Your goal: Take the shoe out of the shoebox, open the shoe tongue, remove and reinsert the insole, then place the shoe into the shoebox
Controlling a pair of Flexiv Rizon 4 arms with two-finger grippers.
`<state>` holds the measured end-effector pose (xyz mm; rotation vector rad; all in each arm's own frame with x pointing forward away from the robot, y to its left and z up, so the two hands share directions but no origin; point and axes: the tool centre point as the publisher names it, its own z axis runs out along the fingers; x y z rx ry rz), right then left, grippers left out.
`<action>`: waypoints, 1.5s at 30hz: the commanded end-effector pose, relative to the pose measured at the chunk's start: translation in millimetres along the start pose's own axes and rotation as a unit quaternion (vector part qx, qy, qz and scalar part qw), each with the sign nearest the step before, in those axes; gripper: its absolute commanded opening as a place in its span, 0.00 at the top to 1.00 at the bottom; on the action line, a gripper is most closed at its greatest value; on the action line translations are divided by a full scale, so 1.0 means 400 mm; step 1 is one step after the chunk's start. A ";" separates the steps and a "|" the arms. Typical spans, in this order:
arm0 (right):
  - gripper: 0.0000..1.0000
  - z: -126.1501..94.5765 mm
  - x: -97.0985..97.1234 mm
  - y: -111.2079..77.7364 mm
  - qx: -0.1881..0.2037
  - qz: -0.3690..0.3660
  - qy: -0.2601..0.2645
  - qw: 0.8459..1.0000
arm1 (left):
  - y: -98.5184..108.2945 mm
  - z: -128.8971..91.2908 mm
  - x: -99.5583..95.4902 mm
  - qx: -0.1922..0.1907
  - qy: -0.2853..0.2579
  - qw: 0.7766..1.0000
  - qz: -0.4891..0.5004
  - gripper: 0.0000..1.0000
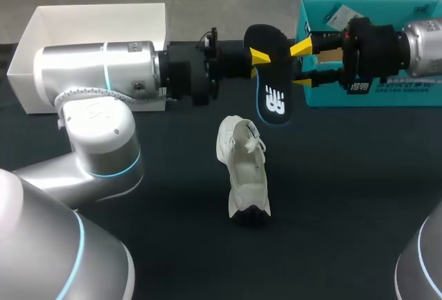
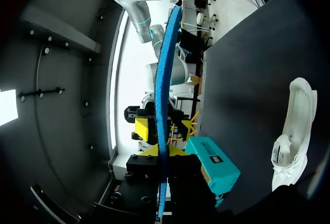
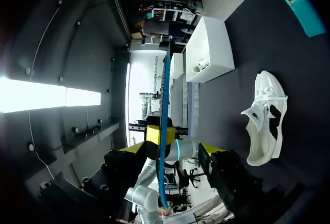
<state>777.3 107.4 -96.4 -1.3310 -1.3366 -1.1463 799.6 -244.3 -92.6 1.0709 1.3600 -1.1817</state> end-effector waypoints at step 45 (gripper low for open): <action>0.00 -0.271 -0.099 -0.211 -0.013 0.016 -0.235 0.972 | -0.032 -0.064 -0.002 -0.001 0.019 1.000 -0.024 1.00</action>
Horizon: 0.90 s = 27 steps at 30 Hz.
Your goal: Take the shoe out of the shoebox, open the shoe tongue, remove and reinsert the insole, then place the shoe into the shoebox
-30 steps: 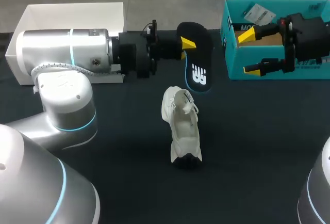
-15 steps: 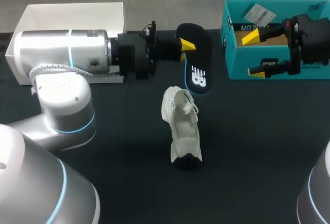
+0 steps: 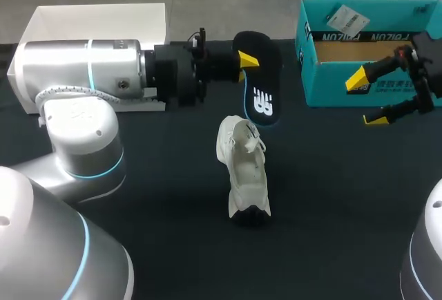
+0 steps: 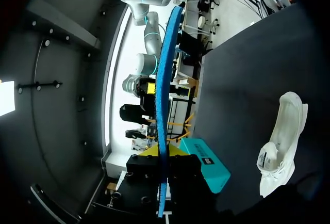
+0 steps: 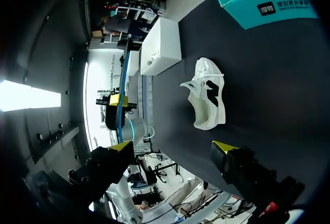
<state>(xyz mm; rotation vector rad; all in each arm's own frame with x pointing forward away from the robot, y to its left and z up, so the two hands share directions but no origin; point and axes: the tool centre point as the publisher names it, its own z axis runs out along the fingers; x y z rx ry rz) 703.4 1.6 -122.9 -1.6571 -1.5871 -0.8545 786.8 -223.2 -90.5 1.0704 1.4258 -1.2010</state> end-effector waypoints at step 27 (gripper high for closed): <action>0.00 -0.001 -0.074 0.015 -0.049 0.035 -0.059 0.996 | -0.047 -0.015 -0.034 0.007 0.005 0.998 -0.065 1.00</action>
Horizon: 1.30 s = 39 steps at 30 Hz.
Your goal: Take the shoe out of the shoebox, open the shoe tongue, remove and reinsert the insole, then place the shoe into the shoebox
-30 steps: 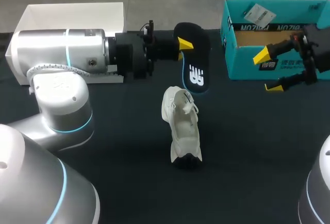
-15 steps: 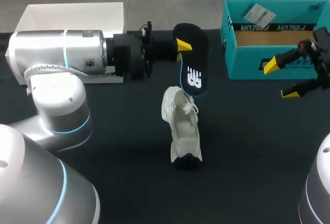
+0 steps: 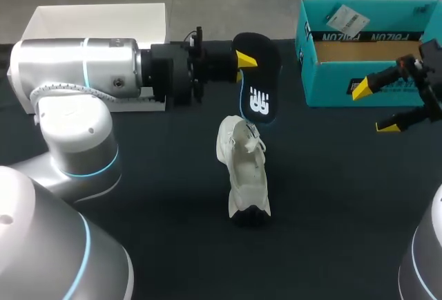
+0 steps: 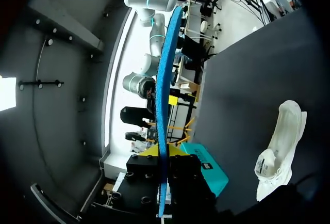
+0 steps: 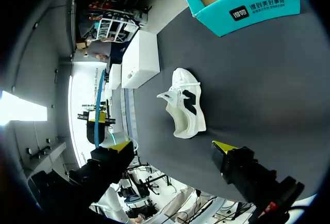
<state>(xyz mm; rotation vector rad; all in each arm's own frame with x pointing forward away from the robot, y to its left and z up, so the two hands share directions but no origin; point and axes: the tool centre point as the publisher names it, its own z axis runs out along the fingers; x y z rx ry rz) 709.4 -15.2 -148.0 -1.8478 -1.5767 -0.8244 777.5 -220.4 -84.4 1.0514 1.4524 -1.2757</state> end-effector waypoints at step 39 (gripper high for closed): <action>0.00 -0.001 0.000 -0.003 -0.001 0.001 -0.001 1.000 | -0.162 -0.075 0.047 0.015 0.045 0.976 -0.214 1.00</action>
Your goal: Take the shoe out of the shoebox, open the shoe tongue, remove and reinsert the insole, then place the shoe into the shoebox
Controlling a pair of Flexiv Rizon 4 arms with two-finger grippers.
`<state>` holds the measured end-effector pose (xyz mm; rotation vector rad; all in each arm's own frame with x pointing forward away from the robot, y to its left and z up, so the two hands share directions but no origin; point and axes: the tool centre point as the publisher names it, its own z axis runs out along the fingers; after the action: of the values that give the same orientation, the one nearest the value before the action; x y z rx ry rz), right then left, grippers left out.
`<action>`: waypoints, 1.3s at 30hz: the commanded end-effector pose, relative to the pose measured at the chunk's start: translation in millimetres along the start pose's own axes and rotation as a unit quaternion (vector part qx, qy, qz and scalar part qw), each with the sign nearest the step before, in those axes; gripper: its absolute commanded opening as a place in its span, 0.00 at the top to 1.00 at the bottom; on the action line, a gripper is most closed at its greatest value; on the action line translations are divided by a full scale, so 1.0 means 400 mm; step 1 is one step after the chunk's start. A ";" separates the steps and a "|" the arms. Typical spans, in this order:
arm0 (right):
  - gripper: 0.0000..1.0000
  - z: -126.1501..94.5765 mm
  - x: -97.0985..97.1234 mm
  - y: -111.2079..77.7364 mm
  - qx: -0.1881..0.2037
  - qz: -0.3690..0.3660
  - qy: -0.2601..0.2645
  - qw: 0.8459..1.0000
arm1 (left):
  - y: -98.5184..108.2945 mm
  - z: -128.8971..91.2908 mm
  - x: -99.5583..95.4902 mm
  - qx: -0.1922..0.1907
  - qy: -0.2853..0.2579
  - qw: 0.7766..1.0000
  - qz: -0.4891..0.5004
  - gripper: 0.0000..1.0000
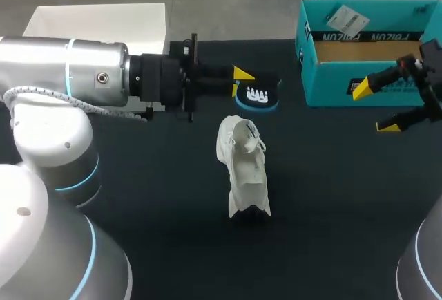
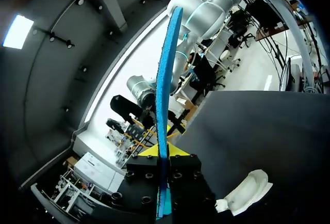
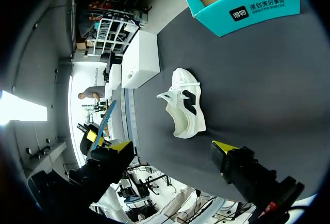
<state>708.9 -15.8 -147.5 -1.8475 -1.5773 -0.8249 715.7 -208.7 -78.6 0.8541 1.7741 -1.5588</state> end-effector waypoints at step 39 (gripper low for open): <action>0.00 0.001 0.000 -0.002 -0.001 0.001 -0.001 1.000 | 0.031 -0.035 0.290 -0.028 0.054 0.989 -0.135 1.00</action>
<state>708.7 -15.4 -147.2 -1.8484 -1.5760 -0.8248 657.3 -184.9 -177.1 0.7082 2.0699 -1.6529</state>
